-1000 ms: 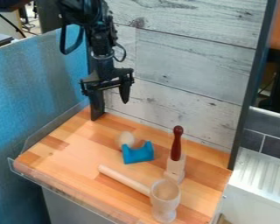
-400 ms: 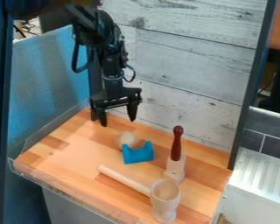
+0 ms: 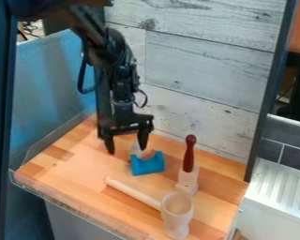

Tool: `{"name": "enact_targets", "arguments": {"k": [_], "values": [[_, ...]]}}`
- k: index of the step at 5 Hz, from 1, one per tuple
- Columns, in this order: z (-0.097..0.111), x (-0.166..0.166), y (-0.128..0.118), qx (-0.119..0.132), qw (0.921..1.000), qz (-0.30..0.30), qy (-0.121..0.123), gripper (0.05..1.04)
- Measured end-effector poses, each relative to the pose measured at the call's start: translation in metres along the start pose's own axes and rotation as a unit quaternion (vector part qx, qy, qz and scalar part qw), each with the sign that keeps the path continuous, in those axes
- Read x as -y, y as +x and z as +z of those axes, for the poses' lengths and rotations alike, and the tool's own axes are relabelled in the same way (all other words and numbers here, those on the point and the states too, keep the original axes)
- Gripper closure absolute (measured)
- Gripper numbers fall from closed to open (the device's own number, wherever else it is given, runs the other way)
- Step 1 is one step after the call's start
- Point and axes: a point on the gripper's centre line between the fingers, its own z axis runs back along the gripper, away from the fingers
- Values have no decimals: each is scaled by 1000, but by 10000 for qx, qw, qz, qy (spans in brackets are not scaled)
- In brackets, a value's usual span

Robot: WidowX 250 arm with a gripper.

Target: Put the blue arch in the cup

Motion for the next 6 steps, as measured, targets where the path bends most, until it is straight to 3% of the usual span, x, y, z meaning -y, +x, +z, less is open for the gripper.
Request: {"name": "enact_targets", "arguments": {"k": [2,4,5,6], "values": [[-17,-5,-14,89,9999,-48,-5,84],[-18,2,-12,294,9996,20,-24,83],[-20,1,-11,424,9991,0,-21,136],[-28,3,-10,400,9992,20,44,396]]}}
